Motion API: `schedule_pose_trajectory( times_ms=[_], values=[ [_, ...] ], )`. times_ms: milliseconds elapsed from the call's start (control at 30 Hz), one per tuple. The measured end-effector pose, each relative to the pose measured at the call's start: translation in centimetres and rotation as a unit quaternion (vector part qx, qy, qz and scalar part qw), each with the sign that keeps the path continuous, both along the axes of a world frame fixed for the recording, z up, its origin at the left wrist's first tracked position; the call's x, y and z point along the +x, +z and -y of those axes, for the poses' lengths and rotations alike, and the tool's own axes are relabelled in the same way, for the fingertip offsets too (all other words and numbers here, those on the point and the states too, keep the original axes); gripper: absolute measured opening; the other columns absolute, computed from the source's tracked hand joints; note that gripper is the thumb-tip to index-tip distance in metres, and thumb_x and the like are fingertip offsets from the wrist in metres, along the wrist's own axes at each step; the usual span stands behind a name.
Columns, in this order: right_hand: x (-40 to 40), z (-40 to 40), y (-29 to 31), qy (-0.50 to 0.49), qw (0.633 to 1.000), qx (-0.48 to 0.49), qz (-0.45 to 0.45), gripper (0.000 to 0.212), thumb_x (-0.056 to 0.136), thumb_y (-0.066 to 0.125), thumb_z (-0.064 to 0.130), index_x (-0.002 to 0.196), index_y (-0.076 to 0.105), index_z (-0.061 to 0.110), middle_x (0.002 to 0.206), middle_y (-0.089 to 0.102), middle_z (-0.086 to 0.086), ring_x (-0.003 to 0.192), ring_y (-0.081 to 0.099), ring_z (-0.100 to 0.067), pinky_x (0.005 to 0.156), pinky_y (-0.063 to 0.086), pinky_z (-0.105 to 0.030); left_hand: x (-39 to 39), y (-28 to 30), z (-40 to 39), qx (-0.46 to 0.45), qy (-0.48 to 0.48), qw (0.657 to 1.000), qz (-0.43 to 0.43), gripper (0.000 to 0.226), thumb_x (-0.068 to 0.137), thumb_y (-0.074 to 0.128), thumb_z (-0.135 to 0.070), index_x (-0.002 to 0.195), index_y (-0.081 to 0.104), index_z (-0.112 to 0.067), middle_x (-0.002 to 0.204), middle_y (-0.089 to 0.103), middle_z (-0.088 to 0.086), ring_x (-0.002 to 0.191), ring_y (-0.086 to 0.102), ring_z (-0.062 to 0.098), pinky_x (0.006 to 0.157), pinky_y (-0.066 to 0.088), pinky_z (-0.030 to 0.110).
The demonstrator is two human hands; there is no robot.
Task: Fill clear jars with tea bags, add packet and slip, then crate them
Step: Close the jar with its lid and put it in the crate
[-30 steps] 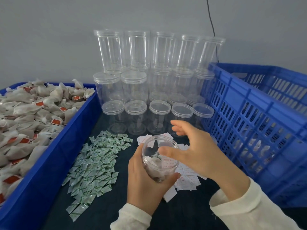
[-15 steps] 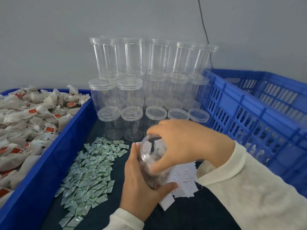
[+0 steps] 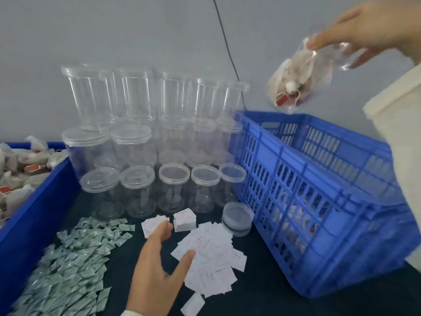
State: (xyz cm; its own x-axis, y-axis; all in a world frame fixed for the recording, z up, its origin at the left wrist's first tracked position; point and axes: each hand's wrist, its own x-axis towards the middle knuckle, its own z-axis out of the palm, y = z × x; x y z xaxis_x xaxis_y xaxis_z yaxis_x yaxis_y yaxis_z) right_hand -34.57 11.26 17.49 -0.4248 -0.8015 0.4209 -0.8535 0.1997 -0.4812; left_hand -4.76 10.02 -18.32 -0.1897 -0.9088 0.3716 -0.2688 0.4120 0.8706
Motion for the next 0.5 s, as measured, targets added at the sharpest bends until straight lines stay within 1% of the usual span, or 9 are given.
schedule_pose_trajectory(
  times_ms=[67, 100, 133, 167, 233, 300, 367, 433, 500],
  values=[
    [-3.2, 0.6, 0.6, -0.054, 0.998, 0.002, 0.018, 0.046, 0.078, 0.073, 0.049, 0.108, 0.058, 0.018, 0.114, 0.053, -0.009, 0.098, 0.056, -0.028, 0.086, 0.049, -0.036, -0.1, -0.2, 0.2, 0.008, 0.003, 1.000, 0.008, 0.075, 0.068, 0.071, -0.042, 0.136, 0.041, -0.030, 0.122, 0.051, -0.029, 0.116, 0.049, -0.009, 0.096, 0.038, 0.021],
    [-4.6, 1.0, 0.5, -0.083, 0.996, 0.012, 0.019, 0.044, 0.078, 0.074, 0.046, 0.105, 0.058, 0.015, 0.110, 0.053, -0.012, 0.094, 0.055, -0.029, 0.086, 0.050, -0.039, -0.2, -0.3, 0.3, 0.014, 0.006, 1.000, 0.012, 0.074, 0.071, 0.075, -0.036, 0.137, 0.042, -0.027, 0.121, 0.052, -0.028, 0.115, 0.050, -0.008, 0.096, 0.038, 0.022],
    [-6.0, 1.4, 0.1, -0.109, 0.994, 0.027, 0.009, 0.043, 0.078, 0.074, 0.044, 0.101, 0.059, 0.012, 0.105, 0.053, -0.012, 0.088, 0.056, -0.028, 0.083, 0.052, -0.041, -0.2, -0.4, 0.4, 0.018, 0.010, 1.000, 0.017, 0.073, 0.073, 0.077, -0.029, 0.137, 0.043, -0.025, 0.121, 0.053, -0.026, 0.115, 0.051, -0.005, 0.097, 0.039, 0.024],
    [-7.1, 1.8, -0.5, -0.126, 0.991, 0.050, -0.002, 0.043, 0.078, 0.075, 0.043, 0.100, 0.060, 0.009, 0.099, 0.053, -0.012, 0.080, 0.055, -0.026, 0.077, 0.053, -0.039, -0.3, -0.4, 0.5, 0.022, 0.013, 0.999, 0.021, 0.072, 0.074, 0.078, -0.025, 0.137, 0.044, -0.024, 0.121, 0.054, -0.025, 0.115, 0.052, -0.002, 0.097, 0.039, 0.025],
    [-8.8, 2.9, -2.6, -0.148, 0.983, 0.105, -0.030, 0.047, 0.077, 0.076, 0.044, 0.097, 0.063, 0.004, 0.088, 0.054, -0.010, 0.068, 0.055, -0.022, 0.061, 0.052, -0.031, -0.4, -0.5, 0.7, 0.026, 0.022, 0.999, 0.024, 0.069, 0.074, 0.079, -0.021, 0.135, 0.047, -0.022, 0.120, 0.057, -0.020, 0.114, 0.055, 0.004, 0.098, 0.040, 0.027],
    [-9.8, 4.3, -5.4, -0.146, 0.974, 0.166, -0.057, 0.047, 0.074, 0.077, 0.048, 0.091, 0.066, 0.006, 0.081, 0.058, -0.005, 0.065, 0.058, -0.020, 0.049, 0.048, -0.024, -0.5, -0.6, 0.8, 0.029, 0.032, 0.999, 0.022, 0.068, 0.073, 0.079, -0.017, 0.133, 0.048, -0.022, 0.119, 0.059, -0.018, 0.114, 0.056, 0.006, 0.098, 0.040, 0.030],
    [-10.4, 5.9, -8.9, -0.122, 0.965, 0.219, -0.071, 0.049, 0.072, 0.077, 0.052, 0.090, 0.068, 0.007, 0.085, 0.065, -0.004, 0.070, 0.061, -0.020, 0.049, 0.050, -0.026, -0.5, -0.7, 0.9, 0.031, 0.044, 0.998, 0.020, 0.067, 0.072, 0.079, -0.014, 0.131, 0.049, -0.023, 0.117, 0.059, -0.019, 0.113, 0.056, 0.008, 0.099, 0.041, 0.033],
    [-10.6, 7.5, -12.3, -0.089, 0.957, 0.262, -0.084, 0.052, 0.074, 0.075, 0.053, 0.098, 0.065, 0.008, 0.100, 0.065, -0.004, 0.077, 0.063, -0.019, 0.050, 0.054, -0.027, -0.5, -0.8, 1.1, 0.032, 0.055, 0.998, 0.016, 0.066, 0.072, 0.079, -0.012, 0.130, 0.049, -0.023, 0.113, 0.059, -0.020, 0.112, 0.056, 0.008, 0.098, 0.041, 0.033],
    [-10.4, 9.2, -14.9, -0.057, 0.952, 0.291, -0.076, 0.042, 0.082, 0.069, 0.048, 0.105, 0.062, 0.013, 0.107, 0.062, -0.002, 0.077, 0.064, -0.016, 0.047, 0.052, -0.024, -0.5, -0.7, 1.2, 0.032, 0.066, 0.997, 0.011, 0.065, 0.073, 0.078, -0.010, 0.129, 0.049, -0.023, 0.112, 0.059, -0.019, 0.111, 0.057, 0.009, 0.097, 0.041, 0.033]
  ],
)
